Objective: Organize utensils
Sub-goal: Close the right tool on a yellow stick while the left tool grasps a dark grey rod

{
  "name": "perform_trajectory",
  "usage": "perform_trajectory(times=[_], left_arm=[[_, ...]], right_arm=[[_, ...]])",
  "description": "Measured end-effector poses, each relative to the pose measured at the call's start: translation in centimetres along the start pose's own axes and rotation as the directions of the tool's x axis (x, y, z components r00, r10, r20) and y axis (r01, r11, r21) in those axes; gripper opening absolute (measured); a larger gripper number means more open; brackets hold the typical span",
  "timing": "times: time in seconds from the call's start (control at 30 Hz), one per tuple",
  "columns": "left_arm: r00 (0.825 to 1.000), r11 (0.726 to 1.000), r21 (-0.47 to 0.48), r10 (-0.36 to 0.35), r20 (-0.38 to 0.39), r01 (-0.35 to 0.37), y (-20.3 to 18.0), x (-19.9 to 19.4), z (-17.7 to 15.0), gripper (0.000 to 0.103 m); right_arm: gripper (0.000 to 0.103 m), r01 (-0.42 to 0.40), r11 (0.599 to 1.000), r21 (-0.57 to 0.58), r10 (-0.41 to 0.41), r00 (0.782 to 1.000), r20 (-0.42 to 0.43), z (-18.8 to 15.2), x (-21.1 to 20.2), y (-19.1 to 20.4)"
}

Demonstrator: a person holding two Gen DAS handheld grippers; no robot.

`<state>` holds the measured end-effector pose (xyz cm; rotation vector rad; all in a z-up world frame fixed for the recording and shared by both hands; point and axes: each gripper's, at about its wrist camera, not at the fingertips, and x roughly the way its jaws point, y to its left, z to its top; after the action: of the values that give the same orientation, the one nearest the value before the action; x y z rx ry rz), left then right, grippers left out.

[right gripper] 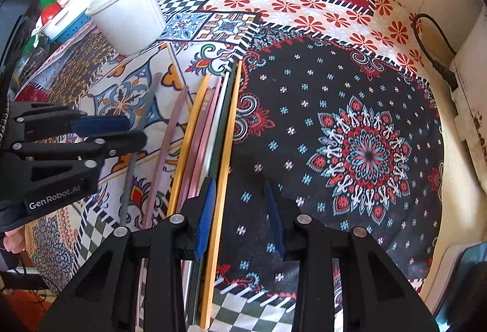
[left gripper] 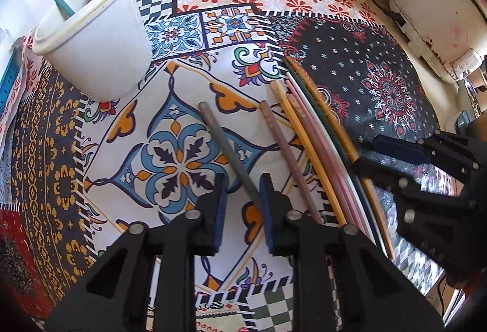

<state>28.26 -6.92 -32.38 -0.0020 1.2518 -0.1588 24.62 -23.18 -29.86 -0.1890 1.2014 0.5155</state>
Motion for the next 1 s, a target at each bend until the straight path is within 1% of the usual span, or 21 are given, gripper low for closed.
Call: perform_trajectory(times=[0.03, 0.1, 0.13, 0.37, 0.57, 0.77, 0.83, 0.9, 0.93, 1.0], left_arm=[[1.000, 1.000, -0.002, -0.004, 0.000, 0.004, 0.1, 0.0, -0.1, 0.016], [1.000, 1.000, -0.003, -0.009, -0.002, 0.009, 0.4, -0.1, -0.2, 0.015], [1.000, 1.000, 0.000, -0.011, -0.003, 0.011, 0.5, -0.1, -0.2, 0.014], [0.997, 0.997, -0.009, -0.070, -0.012, 0.070, 0.8, -0.5, -1.1, 0.014], [0.996, 0.996, -0.010, -0.093, -0.005, 0.093, 0.0, -0.2, -0.7, 0.014], [0.996, 0.996, 0.006, -0.091, -0.020, 0.091, -0.7, 0.0, -0.1, 0.013], [0.996, 0.996, 0.010, -0.085, -0.017, 0.085, -0.9, 0.2, 0.2, 0.009], [0.996, 0.996, 0.008, -0.089, -0.016, 0.089, -0.9, 0.3, 0.3, 0.008], [0.996, 0.996, -0.001, -0.092, -0.020, 0.092, -0.8, 0.3, 0.4, 0.007], [0.994, 0.995, -0.021, -0.101, -0.033, 0.100, -0.6, 0.4, 0.7, 0.005]], right_arm=[[0.023, 0.005, 1.000, 0.003, -0.005, 1.000, -0.007, 0.1, 0.1, -0.1], [0.011, 0.018, 1.000, 0.001, -0.018, 1.000, -0.015, 0.3, 0.2, -0.5], [0.010, 0.023, 1.000, 0.001, -0.023, 1.000, -0.017, 0.3, 0.2, -0.7], [0.009, 0.000, 1.000, 0.022, 0.000, 0.999, -0.036, 0.6, -0.1, -2.1], [0.010, -0.009, 0.999, 0.034, 0.010, 1.000, -0.023, 2.3, 0.6, -1.8], [0.010, -0.010, 1.000, 0.023, 0.010, 1.000, 0.003, 3.5, 1.4, -1.2], [0.010, -0.012, 1.000, 0.023, 0.012, 1.000, 0.015, 3.8, 1.6, -1.1], [0.006, -0.012, 0.999, 0.033, 0.011, 1.000, 0.020, 4.0, 1.7, -1.2], [0.006, -0.015, 0.999, 0.043, 0.014, 1.000, 0.022, 4.0, 1.7, -1.3], [0.005, -0.038, 0.997, 0.073, 0.037, 0.999, 0.018, 4.1, 1.6, -1.8]])
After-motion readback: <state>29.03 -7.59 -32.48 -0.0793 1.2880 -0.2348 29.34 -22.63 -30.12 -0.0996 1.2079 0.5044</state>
